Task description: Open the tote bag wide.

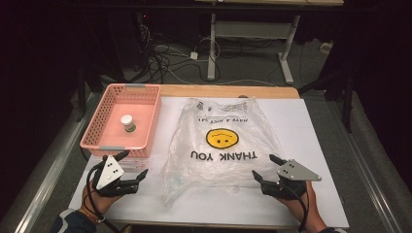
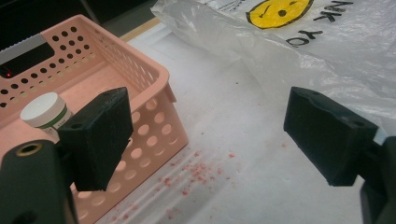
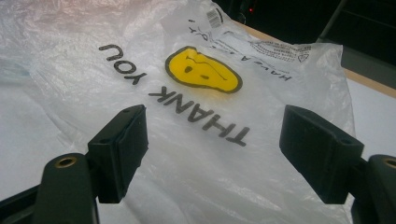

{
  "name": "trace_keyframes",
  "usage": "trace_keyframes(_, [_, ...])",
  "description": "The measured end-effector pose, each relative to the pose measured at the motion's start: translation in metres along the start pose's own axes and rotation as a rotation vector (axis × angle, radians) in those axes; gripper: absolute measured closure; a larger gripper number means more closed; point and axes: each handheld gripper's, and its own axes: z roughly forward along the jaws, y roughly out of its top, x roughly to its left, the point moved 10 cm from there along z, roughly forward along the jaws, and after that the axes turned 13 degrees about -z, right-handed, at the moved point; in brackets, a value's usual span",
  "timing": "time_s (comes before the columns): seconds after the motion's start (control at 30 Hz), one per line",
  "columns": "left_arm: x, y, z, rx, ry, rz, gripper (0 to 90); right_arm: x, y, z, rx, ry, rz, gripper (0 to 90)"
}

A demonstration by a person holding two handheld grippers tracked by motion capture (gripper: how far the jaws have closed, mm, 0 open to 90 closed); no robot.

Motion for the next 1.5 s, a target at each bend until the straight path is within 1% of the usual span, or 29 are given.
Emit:
trace_keyframes(0.13, [-0.006, -0.004, 0.009, 0.042, -0.01, 0.028, 15.5, -0.001, 0.0, -0.003, -0.002, -0.002, -0.005, 24.9])
trace_keyframes(0.2, [-0.007, -0.005, 0.01, 0.046, -0.008, 0.03, 15.5, -0.003, 0.001, -0.005, -0.006, -0.008, -0.007, 27.0])
trace_keyframes(0.3, [-0.008, -0.005, 0.009, 0.041, -0.005, 0.023, 15.8, -0.007, 0.0, -0.006, 0.027, -0.025, -0.018, 30.2])
trace_keyframes(0.4, [-0.006, -0.008, 0.006, 0.042, 0.011, 0.041, 16.0, -0.017, 0.002, -0.007, 0.05, -0.029, -0.002, 32.9])
trace_keyframes(0.47, [-0.004, -0.007, 0.005, 0.037, 0.016, 0.036, 16.3, -0.029, 0.007, -0.007, 0.052, -0.038, 0.002, 35.3])
trace_keyframes(0.57, [-0.004, -0.006, 0.006, 0.038, 0.013, 0.038, 16.7, -0.049, 0.011, -0.006, 0.061, -0.063, 0.006, 36.0])
trace_keyframes(0.6, [-0.004, -0.007, 0.007, 0.048, 0.013, 0.044, 17.1, -0.058, 0.013, -0.004, 0.065, -0.063, 0.016, 36.8])
trace_keyframes(0.67, [-0.004, -0.008, 0.008, 0.049, 0.009, 0.043, 17.2, -0.077, 0.018, 0.0, 0.075, -0.076, 0.019, 37.3])
trace_keyframes(0.77, [-0.005, -0.009, 0.009, 0.058, 0.003, 0.04, 17.2, -0.105, 0.025, 0.016, 0.098, -0.081, 0.01, 39.7])
trace_keyframes(0.8, [-0.005, -0.01, 0.01, 0.065, 0.003, 0.045, 17.2, -0.105, 0.025, 0.016, 0.098, -0.081, 0.01, 39.7])
trace_keyframes(0.83, [-0.007, -0.013, 0.01, 0.074, 0.004, 0.05, 17.2, -0.122, 0.028, 0.031, 0.128, -0.073, 0.006, 41.6])
trace_keyframes(0.87, [-0.007, -0.013, 0.01, 0.074, 0.004, 0.05, 17.2, -0.122, 0.028, 0.031, 0.128, -0.073, 0.006, 41.6])
trace_keyframes(0.9, [-0.008, -0.014, 0.009, 0.079, 0.007, 0.061, 17.3, -0.137, 0.029, 0.048, 0.153, -0.066, 0.01, 44.0])
trace_keyframes(0.93, [-0.008, -0.014, 0.009, 0.079, 0.007, 0.061, 17.3, -0.144, 0.029, 0.058, 0.168, -0.062, 0.018, 46.1])
trace_keyframes(0.97, [-0.009, -0.013, 0.009, 0.075, 0.004, 0.06, 17.3, -0.151, 0.027, 0.067, 0.191, -0.066, 0.013, 47.5])
trace_keyframes(1.0, [-0.009, -0.012, 0.009, 0.075, 0.004, 0.061, 17.3, -0.157, 0.025, 0.077, 0.205, -0.062, 0.035, 50.5])
trace_keyframes(1.03, [-0.01, -0.013, 0.01, 0.082, 0.005, 0.071, 17.3, -0.16, 0.023, 0.086, 0.217, -0.039, 0.073, 52.0])
trace_keyframes(1.07, [-0.01, -0.013, 0.01, 0.082, 0.005, 0.071, 17.3, -0.162, 0.02, 0.093, 0.226, -0.032, 0.091, 52.8])
trace_keyframes(1.1, [-0.011, -0.015, 0.01, 0.092, 0.005, 0.089, 17.3, -0.162, 0.02, 0.093, 0.226, -0.032, 0.091, 52.8])
trace_keyframes(1.13, [-0.012, -0.016, 0.01, 0.096, 0.007, 0.101, 18.2, -0.165, 0.009, 0.113, 0.295, -0.033, 0.093, 55.6])
trace_keyframes(1.17, [-0.013, -0.017, 0.009, 0.099, 0.004, 0.113, 18.2, -0.165, 0.009, 0.113, 0.295, -0.033, 0.093, 55.6])
trace_keyframes(1.2, [-0.014, -0.018, 0.008, 0.097, -0.002, 0.112, 19.0, -0.164, -0.004, 0.128, 0.363, -0.027, 0.081, 56.9])
trace_keyframes(1.23, [-0.014, -0.018, 0.008, 0.097, -0.002, 0.112, 19.0, -0.164, -0.004, 0.128, 0.363, -0.027, 0.081, 56.9])
trace_keyframes(1.27, [-0.013, -0.019, 0.008, 0.101, -0.004, 0.115, 19.0, -0.166, -0.018, 0.139, 0.444, -0.04, 0.052, 58.1])
trace_keyframes(1.3, [-0.013, -0.019, 0.007, 0.098, -0.005, 0.115, 19.0, -0.167, -0.023, 0.142, 0.463, -0.039, 0.049, 58.1])
trace_keyframes(1.33, [-0.013, -0.018, 0.007, 0.095, -0.008, 0.112, 19.1, -0.169, -0.028, 0.146, 0.478, -0.043, 0.061, 58.5])
trace_keyframes(1.37, [-0.013, -0.018, 0.007, 0.095, -0.008, 0.112, 19.2, -0.169, -0.028, 0.146, 0.478, -0.043, 0.061, 58.5])
trace_keyframes(1.43, [-0.012, -0.017, 0.008, 0.094, -0.012, 0.111, 19.2, -0.175, -0.036, 0.153, 0.492, -0.044, 0.112, 60.8])
trace_keyframes(1.5, [-0.013, -0.017, 0.009, 0.093, -0.015, 0.109, 19.3, -0.177, -0.039, 0.157, 0.494, -0.041, 0.131, 61.0])
